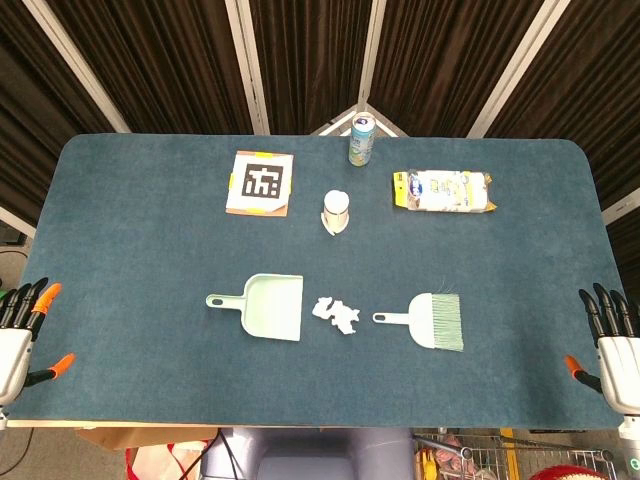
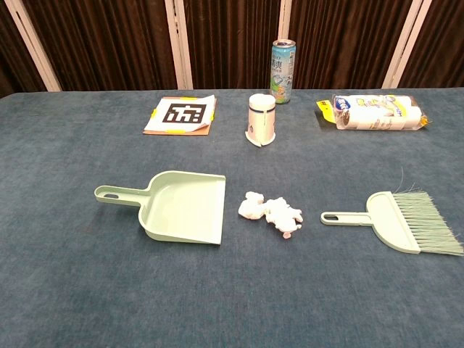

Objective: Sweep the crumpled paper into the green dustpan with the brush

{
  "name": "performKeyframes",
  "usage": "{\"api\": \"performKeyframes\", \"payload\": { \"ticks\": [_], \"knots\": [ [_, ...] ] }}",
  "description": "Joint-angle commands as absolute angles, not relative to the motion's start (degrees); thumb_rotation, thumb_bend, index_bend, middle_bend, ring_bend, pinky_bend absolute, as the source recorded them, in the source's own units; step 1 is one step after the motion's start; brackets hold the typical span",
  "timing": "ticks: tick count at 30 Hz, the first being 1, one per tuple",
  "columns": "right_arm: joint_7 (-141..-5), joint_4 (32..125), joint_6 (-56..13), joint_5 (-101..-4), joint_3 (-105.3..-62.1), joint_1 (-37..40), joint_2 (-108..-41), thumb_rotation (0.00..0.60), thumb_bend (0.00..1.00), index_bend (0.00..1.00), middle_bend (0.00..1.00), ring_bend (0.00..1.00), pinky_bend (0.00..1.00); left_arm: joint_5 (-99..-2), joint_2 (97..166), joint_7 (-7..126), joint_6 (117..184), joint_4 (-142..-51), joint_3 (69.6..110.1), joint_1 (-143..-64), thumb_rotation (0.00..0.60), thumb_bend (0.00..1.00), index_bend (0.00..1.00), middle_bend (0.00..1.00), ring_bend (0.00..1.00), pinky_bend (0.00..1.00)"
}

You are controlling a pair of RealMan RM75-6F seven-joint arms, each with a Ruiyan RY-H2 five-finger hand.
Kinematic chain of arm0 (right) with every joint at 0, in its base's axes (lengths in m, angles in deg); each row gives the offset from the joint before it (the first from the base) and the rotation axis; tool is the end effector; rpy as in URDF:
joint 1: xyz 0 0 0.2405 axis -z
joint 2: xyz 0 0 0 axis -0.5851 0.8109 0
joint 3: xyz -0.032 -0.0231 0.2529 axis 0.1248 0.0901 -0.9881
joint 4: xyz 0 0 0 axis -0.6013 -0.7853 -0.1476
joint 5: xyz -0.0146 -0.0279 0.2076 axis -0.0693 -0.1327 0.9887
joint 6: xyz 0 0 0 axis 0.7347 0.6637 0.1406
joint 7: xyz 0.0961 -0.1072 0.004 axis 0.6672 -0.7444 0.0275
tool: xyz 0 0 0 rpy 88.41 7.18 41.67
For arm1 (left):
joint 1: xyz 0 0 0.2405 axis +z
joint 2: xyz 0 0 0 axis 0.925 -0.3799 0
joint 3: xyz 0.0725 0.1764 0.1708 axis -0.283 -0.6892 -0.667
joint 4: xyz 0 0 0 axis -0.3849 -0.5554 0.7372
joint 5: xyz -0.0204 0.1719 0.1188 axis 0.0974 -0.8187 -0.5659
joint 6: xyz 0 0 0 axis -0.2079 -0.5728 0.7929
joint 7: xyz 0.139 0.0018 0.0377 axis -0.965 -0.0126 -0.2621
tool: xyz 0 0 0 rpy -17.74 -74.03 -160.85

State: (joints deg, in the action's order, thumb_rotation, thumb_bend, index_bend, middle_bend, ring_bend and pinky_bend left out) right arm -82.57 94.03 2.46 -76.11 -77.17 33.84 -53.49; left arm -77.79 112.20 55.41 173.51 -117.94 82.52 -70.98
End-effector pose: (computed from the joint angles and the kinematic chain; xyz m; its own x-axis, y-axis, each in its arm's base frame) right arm -0.3243 -0.1687 0.1813 0.5771 0.0394 0.8157 -0.8166 0.0365 0.5760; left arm -0.3048 0.1648 0.1546 0.4502 0.0097 0.8929 0.8927 -0.0291 -0.4497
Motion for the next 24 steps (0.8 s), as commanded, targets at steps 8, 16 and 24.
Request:
{"api": "performKeyframes", "payload": {
  "ticks": [8,16,24],
  "knots": [
    [-82.49,94.39,2.47,-75.91,-77.16,33.98,-53.31,0.6,0.21,0.0,0.0,0.0,0.0,-77.96,112.18,55.13,173.75,-118.0,82.48,-70.89,0.6,0.0,0.0,0.0,0.0,0.0],
    [-82.68,94.52,2.28,-76.22,-77.04,33.83,-53.43,0.6,0.21,0.0,0.0,0.0,0.0,-77.42,112.17,55.2,173.32,-117.99,82.7,-71.06,0.6,0.0,0.0,0.0,0.0,0.0],
    [-81.73,95.6,1.94,-76.49,-77.67,33.05,-53.06,0.6,0.22,0.0,0.0,0.0,0.0,-77.58,112.01,55.14,173.56,-118.27,82.53,-70.86,0.6,0.0,0.0,0.0,0.0,0.0]
  ]
}}
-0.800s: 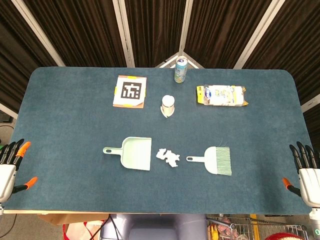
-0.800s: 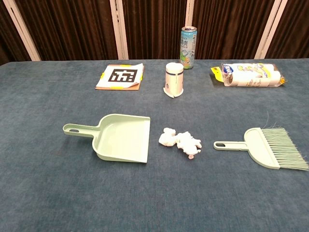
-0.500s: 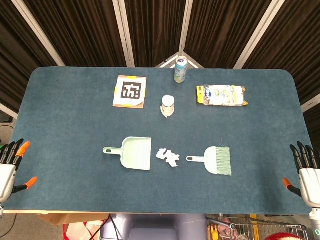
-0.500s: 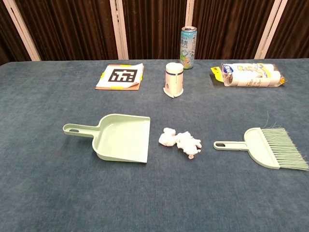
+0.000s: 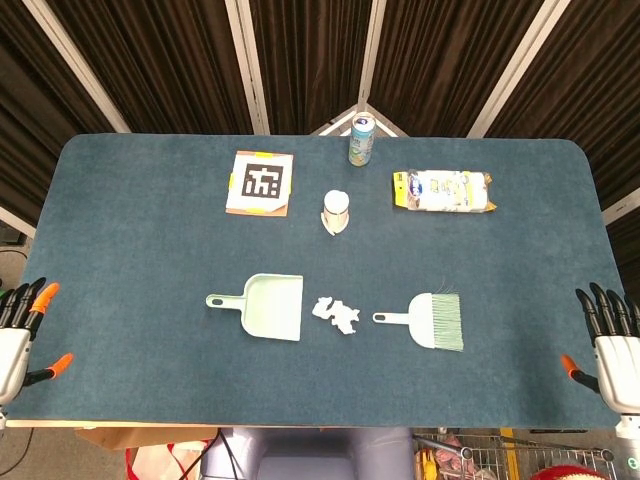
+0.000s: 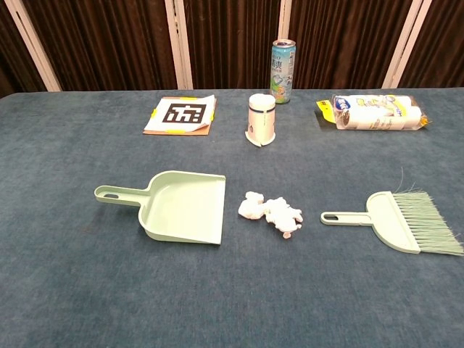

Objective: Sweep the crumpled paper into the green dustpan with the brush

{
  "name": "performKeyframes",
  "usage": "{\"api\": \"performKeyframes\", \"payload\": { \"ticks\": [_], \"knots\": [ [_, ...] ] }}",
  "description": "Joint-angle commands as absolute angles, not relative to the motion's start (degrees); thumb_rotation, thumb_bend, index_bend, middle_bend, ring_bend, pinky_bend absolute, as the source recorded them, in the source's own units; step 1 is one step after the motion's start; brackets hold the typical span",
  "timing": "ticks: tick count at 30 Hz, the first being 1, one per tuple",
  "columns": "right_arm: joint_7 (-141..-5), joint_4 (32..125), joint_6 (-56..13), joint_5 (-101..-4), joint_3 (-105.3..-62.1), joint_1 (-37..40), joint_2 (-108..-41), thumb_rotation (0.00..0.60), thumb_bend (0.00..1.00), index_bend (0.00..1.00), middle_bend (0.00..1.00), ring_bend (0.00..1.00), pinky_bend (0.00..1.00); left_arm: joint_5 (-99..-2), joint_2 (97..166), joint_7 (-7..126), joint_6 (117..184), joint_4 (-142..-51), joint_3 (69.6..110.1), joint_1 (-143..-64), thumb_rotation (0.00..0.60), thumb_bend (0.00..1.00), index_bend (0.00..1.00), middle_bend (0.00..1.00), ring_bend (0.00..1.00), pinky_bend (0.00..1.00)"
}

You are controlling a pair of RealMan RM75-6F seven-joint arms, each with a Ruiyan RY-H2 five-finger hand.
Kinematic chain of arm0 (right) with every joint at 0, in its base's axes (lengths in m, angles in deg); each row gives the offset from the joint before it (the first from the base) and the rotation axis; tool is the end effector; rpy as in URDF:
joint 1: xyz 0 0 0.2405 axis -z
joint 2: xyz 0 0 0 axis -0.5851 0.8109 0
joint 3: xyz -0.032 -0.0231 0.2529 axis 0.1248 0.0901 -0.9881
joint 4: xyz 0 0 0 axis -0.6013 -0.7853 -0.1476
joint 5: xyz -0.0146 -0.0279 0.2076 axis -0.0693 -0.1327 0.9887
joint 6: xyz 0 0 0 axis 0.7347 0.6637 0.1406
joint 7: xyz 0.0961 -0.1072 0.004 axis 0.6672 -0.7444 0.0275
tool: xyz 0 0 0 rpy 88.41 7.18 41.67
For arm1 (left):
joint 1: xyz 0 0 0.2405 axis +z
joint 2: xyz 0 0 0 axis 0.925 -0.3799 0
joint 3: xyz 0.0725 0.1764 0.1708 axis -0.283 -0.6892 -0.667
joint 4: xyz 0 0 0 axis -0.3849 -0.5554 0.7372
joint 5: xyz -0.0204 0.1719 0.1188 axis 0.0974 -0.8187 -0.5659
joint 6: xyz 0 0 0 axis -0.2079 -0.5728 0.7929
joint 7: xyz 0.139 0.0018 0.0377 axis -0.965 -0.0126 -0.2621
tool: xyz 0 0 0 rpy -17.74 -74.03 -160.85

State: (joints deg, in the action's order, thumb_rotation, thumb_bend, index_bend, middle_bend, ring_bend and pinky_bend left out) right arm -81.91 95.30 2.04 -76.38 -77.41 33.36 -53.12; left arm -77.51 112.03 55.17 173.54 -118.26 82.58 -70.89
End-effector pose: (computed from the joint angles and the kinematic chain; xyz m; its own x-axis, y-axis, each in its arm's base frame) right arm -0.3186 -0.1721 0.1804 0.5543 0.0417 0.8312 -0.8323 0.0222 0.5539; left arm -0.3048 0.1645 0.1556 0.4513 0.0093 0.8923 0.8922 -0.0230 -0.4510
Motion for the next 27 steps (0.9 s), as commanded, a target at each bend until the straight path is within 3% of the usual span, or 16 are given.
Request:
{"api": "performKeyframes", "payload": {
  "ticks": [1,3,6,8,12,17,22,27],
  "knots": [
    [-81.57,95.93,1.68,-76.39,-77.94,32.73,-53.07,0.6,0.22,0.0,0.0,0.0,0.0,-77.64,112.01,55.12,173.55,-118.3,82.49,-70.86,0.6,0.0,0.0,0.0,0.0,0.0],
    [-81.34,96.59,0.84,-75.8,-78.51,32.02,-53.15,0.6,0.21,0.0,0.0,0.0,0.01,-77.72,112.0,55.1,173.59,-118.28,82.49,-70.87,0.6,0.0,0.0,0.0,0.0,0.0],
    [-81.36,97.52,-0.47,-74.82,-80.39,30.06,-53.8,0.6,0.21,0.0,0.05,0.07,0.14,-77.59,111.95,55.28,173.55,-118.25,82.52,-70.86,0.6,0.0,0.0,0.0,0.0,0.0],
    [-81.24,97.59,-1.86,-74.07,-81.94,28.12,-54.93,0.6,0.21,0.0,0.13,0.18,0.27,-77.6,111.91,55.36,173.53,-118.28,82.55,-70.89,0.6,0.0,0.0,0.0,0.0,0.0],
    [-82.99,98.43,-5.98,-71.16,-84.58,24.11,-57.52,0.6,0.22,0.0,0.28,0.34,0.43,-77.53,111.92,55.17,173.47,-118.28,82.57,-70.91,0.6,0.0,0.0,0.0,0.0,0.0],
    [-87.82,98.87,-12.05,-66.91,-86.92,18.72,-61.32,0.6,0.23,0.1,0.53,0.59,0.62,-77.22,111.87,54.82,173.05,-118.55,82.55,-71.0,0.6,0.0,0.0,0.0,0.0,0.0],
    [-94.54,99.02,-17.29,-62.18,-88.53,13.42,-65.69,0.6,0.24,0.19,0.71,0.76,0.72,-77.13,111.78,54.6,172.61,-118.7,82.41,-71.11,0.6,0.0,0.0,0.0,0.0,0.0],
    [-103.67,98.34,-21.29,-55.64,-88.53,8.16,-72.89,0.6,0.24,0.27,0.81,0.85,0.77,-76.65,111.5,54.5,171.8,-118.93,82.46,-71.43,0.6,0.0,0.0,0.0,0.0,0.0]
  ]
}}
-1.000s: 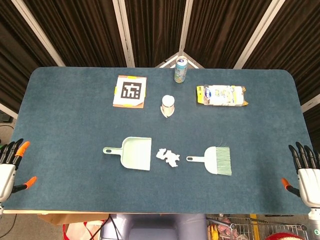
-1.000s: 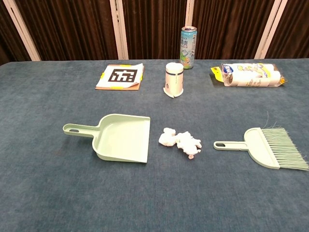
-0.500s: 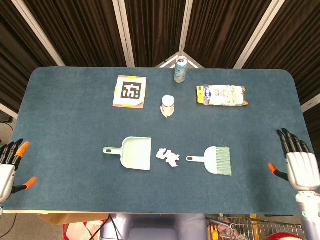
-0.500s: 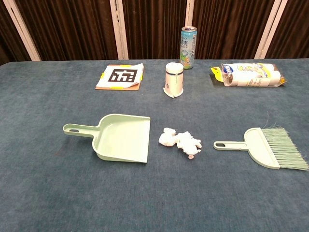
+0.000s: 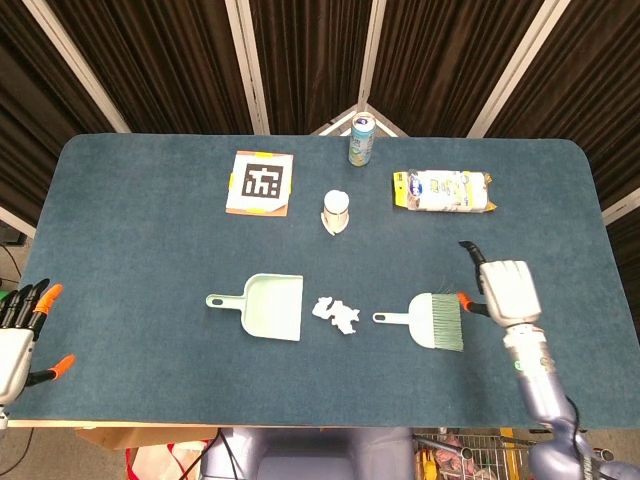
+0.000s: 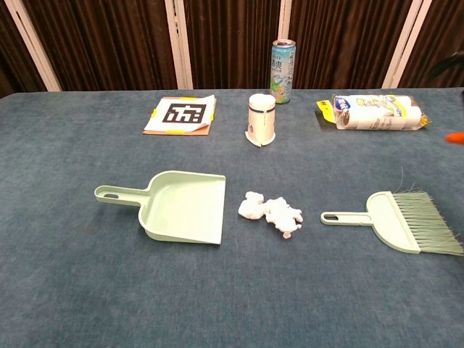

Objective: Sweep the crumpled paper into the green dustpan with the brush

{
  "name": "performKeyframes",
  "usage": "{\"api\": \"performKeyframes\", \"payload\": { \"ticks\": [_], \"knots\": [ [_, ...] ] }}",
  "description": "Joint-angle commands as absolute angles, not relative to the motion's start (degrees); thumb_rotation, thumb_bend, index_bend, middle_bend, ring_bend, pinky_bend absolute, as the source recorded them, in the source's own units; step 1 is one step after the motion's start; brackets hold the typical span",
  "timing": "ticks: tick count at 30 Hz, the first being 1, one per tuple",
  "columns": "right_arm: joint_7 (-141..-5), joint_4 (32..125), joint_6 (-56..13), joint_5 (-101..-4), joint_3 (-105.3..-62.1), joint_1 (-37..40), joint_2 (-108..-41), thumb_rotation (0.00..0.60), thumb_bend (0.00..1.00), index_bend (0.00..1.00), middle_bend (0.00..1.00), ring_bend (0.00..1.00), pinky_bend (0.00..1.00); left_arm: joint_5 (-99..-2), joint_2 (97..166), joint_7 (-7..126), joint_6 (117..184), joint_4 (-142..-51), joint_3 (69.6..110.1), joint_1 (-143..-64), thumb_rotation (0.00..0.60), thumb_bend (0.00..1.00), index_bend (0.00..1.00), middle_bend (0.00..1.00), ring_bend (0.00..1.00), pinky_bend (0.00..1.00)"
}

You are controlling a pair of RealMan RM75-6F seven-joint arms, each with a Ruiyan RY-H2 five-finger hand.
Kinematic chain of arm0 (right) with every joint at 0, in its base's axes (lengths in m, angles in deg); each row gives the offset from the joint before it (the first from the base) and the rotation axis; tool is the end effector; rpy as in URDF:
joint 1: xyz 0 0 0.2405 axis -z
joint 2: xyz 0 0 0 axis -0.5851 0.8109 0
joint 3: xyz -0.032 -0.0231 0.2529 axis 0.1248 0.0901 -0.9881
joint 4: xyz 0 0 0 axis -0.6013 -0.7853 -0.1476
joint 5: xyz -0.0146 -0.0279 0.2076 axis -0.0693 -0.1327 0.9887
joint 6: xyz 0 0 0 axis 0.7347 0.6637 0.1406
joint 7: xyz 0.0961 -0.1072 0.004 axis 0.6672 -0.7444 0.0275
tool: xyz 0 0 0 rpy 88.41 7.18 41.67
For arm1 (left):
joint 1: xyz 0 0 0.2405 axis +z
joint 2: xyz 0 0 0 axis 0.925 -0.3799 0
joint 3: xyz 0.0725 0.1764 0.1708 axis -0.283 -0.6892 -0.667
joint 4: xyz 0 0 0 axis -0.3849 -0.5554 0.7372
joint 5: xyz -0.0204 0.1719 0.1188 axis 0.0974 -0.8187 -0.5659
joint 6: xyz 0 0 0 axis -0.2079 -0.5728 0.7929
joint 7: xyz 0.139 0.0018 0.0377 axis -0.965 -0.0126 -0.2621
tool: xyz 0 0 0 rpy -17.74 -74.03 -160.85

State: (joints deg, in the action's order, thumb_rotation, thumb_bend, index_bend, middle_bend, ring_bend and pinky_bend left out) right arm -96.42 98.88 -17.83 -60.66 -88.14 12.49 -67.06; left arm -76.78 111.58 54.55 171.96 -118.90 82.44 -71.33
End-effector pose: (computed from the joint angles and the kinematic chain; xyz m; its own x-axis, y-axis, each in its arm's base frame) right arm -0.2220 -0.3023 0.0877 0.4444 -0.0458 0.8946 -0.8903 -0.1335 0.4354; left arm -0.3053 0.1662 0.1537 0.4578 0.0369 0.8883 0.8890 -0.0203 -0.4574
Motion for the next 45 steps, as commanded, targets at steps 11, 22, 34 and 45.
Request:
{"api": "performKeyframes", "payload": {
  "ticks": [11,22,34,45],
  "knots": [
    [-114.24,95.72,-21.79,-46.91,-87.18,3.19,-82.3,0.6,0.24,0.43,0.87,0.9,0.78,-76.2,111.06,55.03,170.92,-119.09,82.35,-71.69,0.6,0.0,0.0,0.0,0.0,0.0],
    [-119.38,94.55,-20.16,-41.49,-85.77,1.08,-86.48,0.6,0.24,0.46,0.87,0.9,0.79,-75.79,110.51,56.01,170.57,-118.91,82.36,-71.75,0.6,0.0,0.0,0.0,0.0,0.0],
    [-122.93,97.15,-16.73,-37.93,-83.58,1.36,-86.42,0.6,0.24,0.48,0.87,0.9,0.79,-76.19,110.05,56.85,170.82,-119.03,82.15,-71.63,0.6,0.0,0.0,0.0,0.0,0.0],
    [-121.69,95.85,-16.71,-36.63,-83.02,1.25,-86.87,0.6,0.26,0.48,0.87,0.9,0.79,-76.25,110.16,56.47,170.81,-119.33,82.13,-71.67,0.6,0.0,0.0,0.0,0.0,0.0]
  ]
}}
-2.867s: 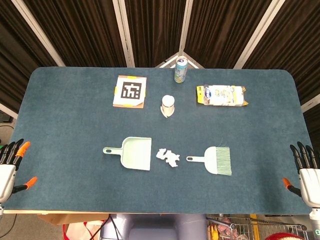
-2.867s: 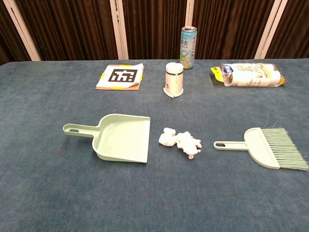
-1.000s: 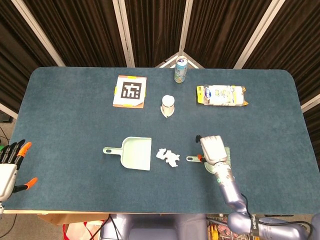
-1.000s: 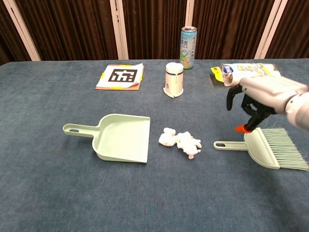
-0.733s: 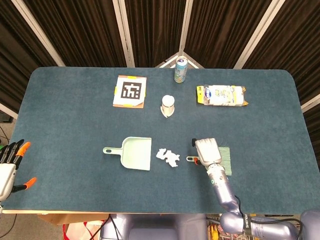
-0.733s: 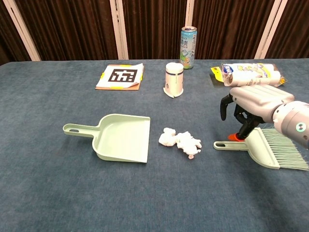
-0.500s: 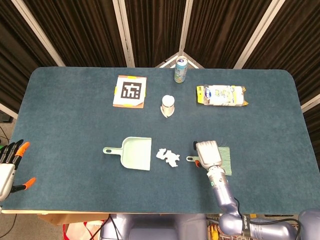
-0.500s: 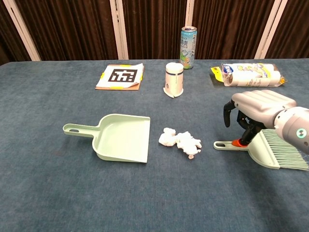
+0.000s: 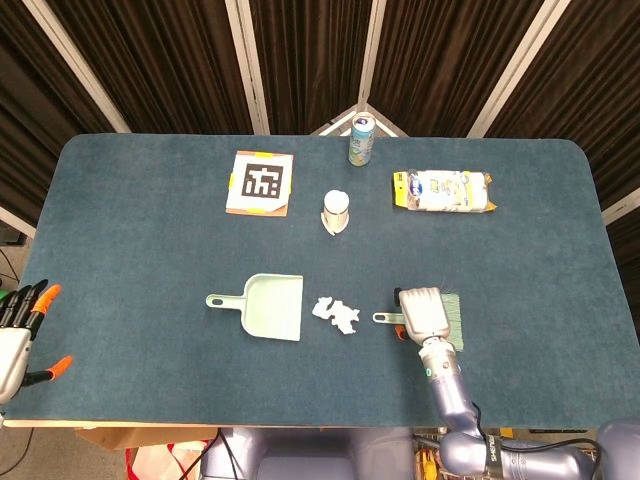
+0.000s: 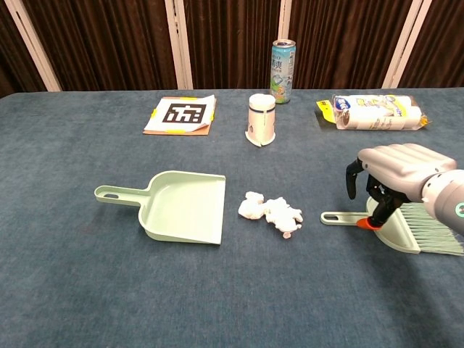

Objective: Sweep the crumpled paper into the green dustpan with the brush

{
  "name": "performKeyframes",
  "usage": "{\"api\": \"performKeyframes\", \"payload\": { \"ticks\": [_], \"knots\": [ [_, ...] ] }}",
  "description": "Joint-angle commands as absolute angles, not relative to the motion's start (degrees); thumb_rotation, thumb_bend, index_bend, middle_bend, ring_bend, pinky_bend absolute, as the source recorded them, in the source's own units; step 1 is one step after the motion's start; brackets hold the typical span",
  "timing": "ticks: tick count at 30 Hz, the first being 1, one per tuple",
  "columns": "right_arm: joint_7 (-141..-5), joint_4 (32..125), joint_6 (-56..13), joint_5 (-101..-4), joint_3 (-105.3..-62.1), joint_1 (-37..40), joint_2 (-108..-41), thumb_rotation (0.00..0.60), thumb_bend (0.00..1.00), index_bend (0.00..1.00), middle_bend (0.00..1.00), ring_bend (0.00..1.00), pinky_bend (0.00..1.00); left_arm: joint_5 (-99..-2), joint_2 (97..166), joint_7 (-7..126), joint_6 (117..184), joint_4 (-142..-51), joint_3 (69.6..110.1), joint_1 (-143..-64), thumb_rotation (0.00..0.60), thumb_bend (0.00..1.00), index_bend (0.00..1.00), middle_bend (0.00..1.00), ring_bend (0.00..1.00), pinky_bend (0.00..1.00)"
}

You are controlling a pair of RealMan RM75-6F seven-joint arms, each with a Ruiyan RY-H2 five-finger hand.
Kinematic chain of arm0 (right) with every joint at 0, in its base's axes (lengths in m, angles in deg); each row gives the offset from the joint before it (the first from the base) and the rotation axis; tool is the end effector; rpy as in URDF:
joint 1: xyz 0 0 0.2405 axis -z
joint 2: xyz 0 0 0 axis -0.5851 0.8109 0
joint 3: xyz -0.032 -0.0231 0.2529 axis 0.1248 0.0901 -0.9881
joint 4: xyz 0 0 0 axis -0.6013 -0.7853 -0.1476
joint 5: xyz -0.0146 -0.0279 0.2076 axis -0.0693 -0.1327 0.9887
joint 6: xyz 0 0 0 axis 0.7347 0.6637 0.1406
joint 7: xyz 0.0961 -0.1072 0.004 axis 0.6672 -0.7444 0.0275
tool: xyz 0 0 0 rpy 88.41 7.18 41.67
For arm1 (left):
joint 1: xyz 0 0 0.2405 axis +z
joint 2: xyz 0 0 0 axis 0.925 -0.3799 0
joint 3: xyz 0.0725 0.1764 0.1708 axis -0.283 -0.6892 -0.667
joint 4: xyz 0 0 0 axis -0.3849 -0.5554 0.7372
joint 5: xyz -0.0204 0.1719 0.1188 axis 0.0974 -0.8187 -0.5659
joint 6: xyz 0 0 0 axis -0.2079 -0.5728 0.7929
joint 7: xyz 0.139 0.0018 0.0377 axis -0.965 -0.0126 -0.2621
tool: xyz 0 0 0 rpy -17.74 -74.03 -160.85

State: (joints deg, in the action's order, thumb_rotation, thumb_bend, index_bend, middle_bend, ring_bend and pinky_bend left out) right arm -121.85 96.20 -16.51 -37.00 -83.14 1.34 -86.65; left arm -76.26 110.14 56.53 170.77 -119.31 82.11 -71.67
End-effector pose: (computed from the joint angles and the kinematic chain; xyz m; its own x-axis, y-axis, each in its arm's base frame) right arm -0.1766 -0.2937 -0.0354 0.5421 -0.3040 0.7834 -0.8376 -0.1216 0.5325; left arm -0.3078 0.1667 0.1580 0.4426 0.0609 0.8946 0.8966 -0.0160 -0.4425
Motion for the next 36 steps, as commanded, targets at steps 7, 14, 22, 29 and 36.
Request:
{"api": "performKeyframes", "payload": {
  "ticks": [7,14,22,29,36],
  "knots": [
    [-121.01,94.73,-17.27,-36.05,-82.6,0.96,-87.61,0.6,0.32,0.48,0.87,0.9,0.79,-75.9,110.15,56.59,170.53,-119.43,82.22,-71.77,0.6,0.0,0.0,0.0,0.0,0.0],
    [-120.83,93.56,-17.53,-35.46,-82.24,0.74,-88.43,0.6,0.32,0.48,0.87,0.9,0.78,-75.79,110.07,56.82,170.36,-119.4,82.25,-71.86,0.6,0.0,0.0,0.0,0.0,0.0],
    [-120.96,92.05,-17.62,-34.44,-81.82,0.69,-89.08,0.6,0.35,0.48,0.87,0.9,0.78,-75.64,109.98,57.03,170.23,-119.38,82.29,-71.92,0.6,0.0,0.0,0.0,0.0,0.0],
    [-120.53,91.62,-18.24,-33.2,-81.75,0.86,-88.8,0.6,0.57,0.74,0.87,0.9,0.79,-75.54,109.97,56.8,170.12,-119.49,82.28,-71.96,0.6,0.0,0.0,0.0,0.0,0.0],
    [-115.68,95.77,-19.49,-34.8,-83.42,1.05,-86.64,0.6,0.61,0.8,0.87,0.9,0.79,-75.31,109.98,56.4,169.94,-119.71,82.31,-72.03,0.6,0.0,0.0,0.0,0.0,0.0]
  ]
}}
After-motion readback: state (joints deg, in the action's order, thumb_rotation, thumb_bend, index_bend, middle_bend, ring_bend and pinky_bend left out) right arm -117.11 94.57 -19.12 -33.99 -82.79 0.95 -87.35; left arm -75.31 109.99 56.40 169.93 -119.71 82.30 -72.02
